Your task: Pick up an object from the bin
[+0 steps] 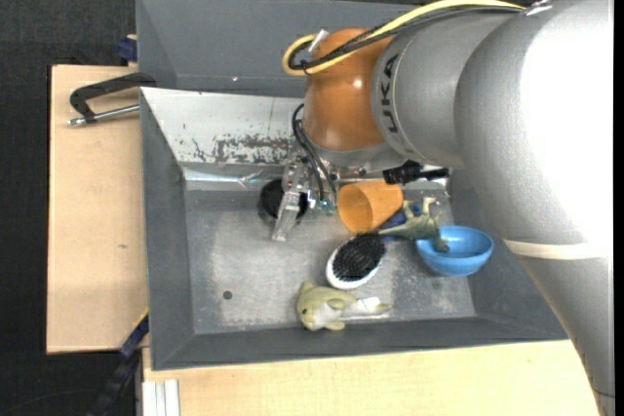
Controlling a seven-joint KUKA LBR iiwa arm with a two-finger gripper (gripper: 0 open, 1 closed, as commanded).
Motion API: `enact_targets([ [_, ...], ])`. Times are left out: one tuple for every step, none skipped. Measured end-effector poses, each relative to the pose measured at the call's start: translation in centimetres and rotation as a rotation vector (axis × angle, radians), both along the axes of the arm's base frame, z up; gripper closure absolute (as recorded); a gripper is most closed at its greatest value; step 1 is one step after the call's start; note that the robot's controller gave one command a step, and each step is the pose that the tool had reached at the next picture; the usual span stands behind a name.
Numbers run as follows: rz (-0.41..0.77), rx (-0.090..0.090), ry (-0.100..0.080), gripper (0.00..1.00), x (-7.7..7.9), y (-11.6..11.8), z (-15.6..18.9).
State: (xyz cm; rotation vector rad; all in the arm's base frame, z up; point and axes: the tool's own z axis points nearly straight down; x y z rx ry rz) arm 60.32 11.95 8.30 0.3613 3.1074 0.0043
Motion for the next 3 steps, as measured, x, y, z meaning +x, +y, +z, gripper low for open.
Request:
enact_targets([
  [-0.098,0.011,-0.005,1.00,0.4,-0.1,-0.1],
  [-0.175,0.004,-0.018,1.00,-0.2,0.7,0.0],
  [-0.169,0.005,0.001,1.00,-0.9,1.8,11.9],
])
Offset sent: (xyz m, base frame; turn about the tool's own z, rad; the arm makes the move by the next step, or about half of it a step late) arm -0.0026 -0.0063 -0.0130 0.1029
